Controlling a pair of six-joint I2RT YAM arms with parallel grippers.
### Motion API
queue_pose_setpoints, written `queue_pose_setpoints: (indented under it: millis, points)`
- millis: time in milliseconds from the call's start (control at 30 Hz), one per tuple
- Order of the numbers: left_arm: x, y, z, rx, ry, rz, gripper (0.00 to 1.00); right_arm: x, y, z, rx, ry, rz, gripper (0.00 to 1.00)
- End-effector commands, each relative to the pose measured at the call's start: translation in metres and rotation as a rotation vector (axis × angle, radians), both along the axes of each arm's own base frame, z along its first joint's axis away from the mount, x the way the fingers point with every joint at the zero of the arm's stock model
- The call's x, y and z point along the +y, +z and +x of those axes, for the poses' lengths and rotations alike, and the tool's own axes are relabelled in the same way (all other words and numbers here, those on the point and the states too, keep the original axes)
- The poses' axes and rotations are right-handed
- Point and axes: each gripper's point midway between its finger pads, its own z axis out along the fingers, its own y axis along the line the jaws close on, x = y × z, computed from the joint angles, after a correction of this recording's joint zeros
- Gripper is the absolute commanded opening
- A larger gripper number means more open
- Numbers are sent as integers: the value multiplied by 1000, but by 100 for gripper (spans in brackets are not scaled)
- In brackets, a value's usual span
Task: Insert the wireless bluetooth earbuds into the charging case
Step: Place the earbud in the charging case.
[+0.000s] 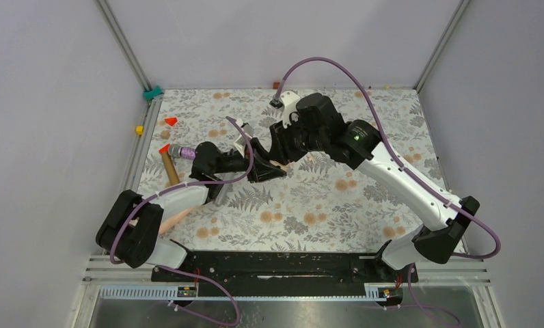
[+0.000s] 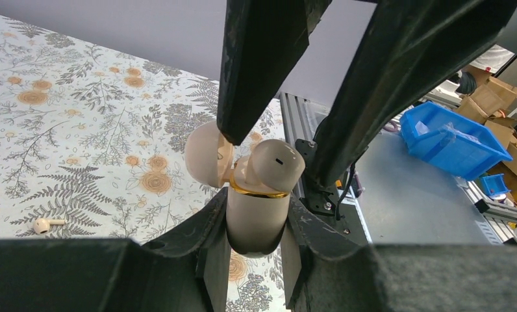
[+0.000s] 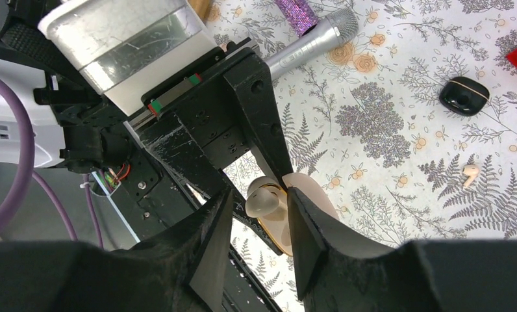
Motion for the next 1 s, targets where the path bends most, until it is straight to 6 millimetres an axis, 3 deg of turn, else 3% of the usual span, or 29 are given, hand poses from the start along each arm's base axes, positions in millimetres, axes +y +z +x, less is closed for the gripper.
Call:
queue_pose_setpoints:
  millis: [0,500,967]
  points:
    - [4,16,2,-86,28,-38,0,5,8,7,-9,-25,33,43]
    - [8,20,4,-79,34,-44,0,2,-1,3,-14,-6,18,38]
    - [10,24,0,-82,15,-63,0,-5,13,7,-107,19,0,35]
